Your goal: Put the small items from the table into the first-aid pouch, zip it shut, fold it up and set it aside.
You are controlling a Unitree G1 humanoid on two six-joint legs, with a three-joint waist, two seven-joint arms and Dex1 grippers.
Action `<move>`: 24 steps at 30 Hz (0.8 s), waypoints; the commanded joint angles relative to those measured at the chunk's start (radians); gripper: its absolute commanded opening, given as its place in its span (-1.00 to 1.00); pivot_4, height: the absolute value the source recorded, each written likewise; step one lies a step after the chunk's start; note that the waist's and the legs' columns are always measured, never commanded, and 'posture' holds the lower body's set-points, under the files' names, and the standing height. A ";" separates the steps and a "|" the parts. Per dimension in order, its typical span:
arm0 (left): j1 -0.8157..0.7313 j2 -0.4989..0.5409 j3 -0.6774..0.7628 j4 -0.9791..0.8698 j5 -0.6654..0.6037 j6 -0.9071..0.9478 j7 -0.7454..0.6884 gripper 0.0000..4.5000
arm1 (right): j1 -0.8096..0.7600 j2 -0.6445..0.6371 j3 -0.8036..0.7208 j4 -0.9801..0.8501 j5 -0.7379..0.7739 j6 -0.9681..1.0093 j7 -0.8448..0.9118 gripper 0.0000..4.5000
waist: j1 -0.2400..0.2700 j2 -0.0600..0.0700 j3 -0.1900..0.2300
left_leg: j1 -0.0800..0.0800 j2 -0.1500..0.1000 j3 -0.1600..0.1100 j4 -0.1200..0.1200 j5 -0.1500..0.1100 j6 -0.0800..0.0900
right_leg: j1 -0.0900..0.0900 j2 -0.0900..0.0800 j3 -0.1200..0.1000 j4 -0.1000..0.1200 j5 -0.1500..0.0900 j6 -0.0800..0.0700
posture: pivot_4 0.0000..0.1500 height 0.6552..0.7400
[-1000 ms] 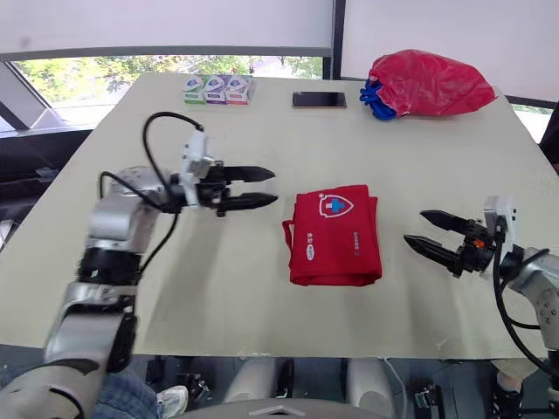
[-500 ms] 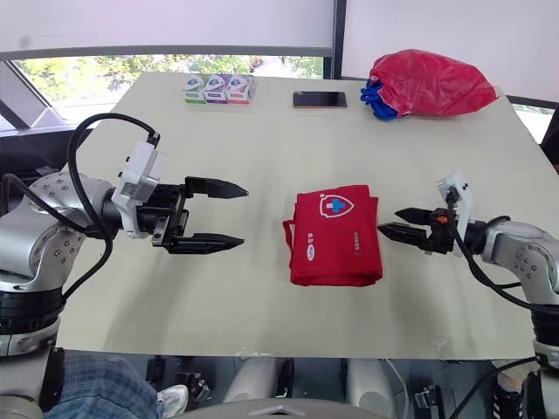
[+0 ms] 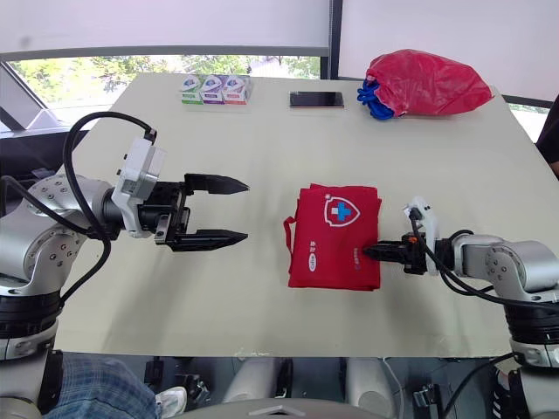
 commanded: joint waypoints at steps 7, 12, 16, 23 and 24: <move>-0.041 0.001 0.017 -0.001 0.001 -0.029 0.035 1.00 | -0.038 0.183 -0.272 0.045 0.096 0.079 -0.242 -0.98 | 0.001 0.000 0.000 | 0.000 0.000 0.000 0.000 0.000 0.000 | 0.000 0.000 0.001 0.000 0.000 0.000 | 1.00 1.00; -0.068 -0.030 0.028 0.018 -0.009 -0.028 0.100 1.00 | -0.123 0.339 -0.481 0.150 0.074 -0.066 -0.518 -0.98 | 0.003 0.000 0.001 | -0.002 -0.001 0.001 0.000 0.000 0.000 | -0.002 0.000 0.002 0.000 0.000 0.000 | 1.00 1.00; -0.088 -0.056 0.022 0.030 -0.002 -0.033 0.144 1.00 | -0.211 0.438 -0.598 0.229 0.050 -0.239 -0.725 -0.98 | 0.002 0.000 0.001 | -0.003 -0.001 0.001 -0.001 0.000 0.000 | -0.004 0.000 0.002 0.001 0.001 0.000 | 1.00 1.00; -0.108 -0.083 0.028 0.068 0.027 -0.062 0.208 1.00 | -0.256 0.618 -0.698 0.224 0.041 -0.489 -1.016 -0.98 | -0.003 0.001 0.000 | -0.002 -0.001 0.002 -0.007 0.000 -0.001 | -0.006 0.000 0.003 0.000 0.001 0.000 | 1.00 1.00; -0.110 -0.086 0.028 0.075 0.033 -0.070 0.215 1.00 | -0.249 0.647 -0.699 0.209 0.049 -0.513 -1.044 -0.98 | -0.003 0.001 0.000 | -0.002 -0.001 0.002 -0.007 0.000 -0.001 | -0.006 0.000 0.003 0.000 0.001 0.000 | 1.00 1.00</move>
